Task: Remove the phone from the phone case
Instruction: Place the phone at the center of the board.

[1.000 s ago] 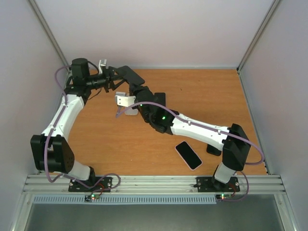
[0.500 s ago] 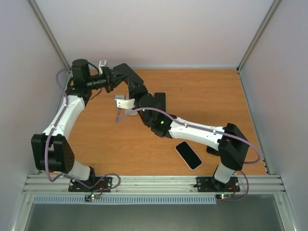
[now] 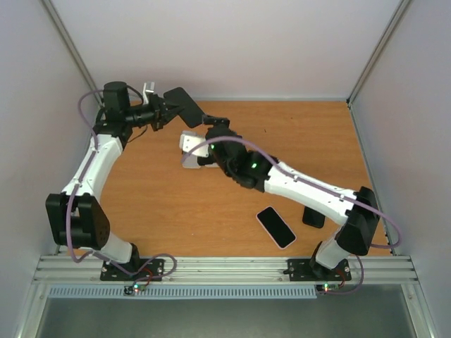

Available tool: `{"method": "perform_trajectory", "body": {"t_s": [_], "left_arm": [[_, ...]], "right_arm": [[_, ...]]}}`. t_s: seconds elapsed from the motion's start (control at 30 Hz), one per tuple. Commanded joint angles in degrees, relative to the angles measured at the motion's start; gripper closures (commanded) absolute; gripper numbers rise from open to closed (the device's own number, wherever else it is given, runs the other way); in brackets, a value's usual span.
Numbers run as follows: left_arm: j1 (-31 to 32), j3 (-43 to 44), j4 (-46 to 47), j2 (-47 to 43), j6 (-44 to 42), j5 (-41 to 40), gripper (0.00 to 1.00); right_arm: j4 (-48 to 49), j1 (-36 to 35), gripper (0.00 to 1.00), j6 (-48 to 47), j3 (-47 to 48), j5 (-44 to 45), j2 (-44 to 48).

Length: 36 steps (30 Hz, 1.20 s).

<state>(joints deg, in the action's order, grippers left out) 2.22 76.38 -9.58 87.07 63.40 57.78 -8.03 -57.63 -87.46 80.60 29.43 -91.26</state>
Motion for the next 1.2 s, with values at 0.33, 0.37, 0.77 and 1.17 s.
{"method": "perform_trajectory", "body": {"t_s": [0.33,0.37,0.77,1.17], "left_arm": [[3.67,1.18,5.6,-3.16,-24.19,7.47,1.0],[4.58,0.23,7.95,-3.77,-24.21,8.43,1.0],[13.9,-3.72,27.71,-6.17,-17.06,10.09,1.0],[14.97,-4.85,34.86,-5.28,-10.66,9.54,1.0]], "right_arm": [[-49.74,21.29,0.02,45.99,23.03,-53.46,2.43],[-49.73,22.64,0.02,48.19,23.38,-55.36,2.47],[-42.99,32.22,0.03,67.74,20.85,-81.98,4.69],[-27.94,35.12,0.58,85.15,13.36,-93.88,4.5]]}}
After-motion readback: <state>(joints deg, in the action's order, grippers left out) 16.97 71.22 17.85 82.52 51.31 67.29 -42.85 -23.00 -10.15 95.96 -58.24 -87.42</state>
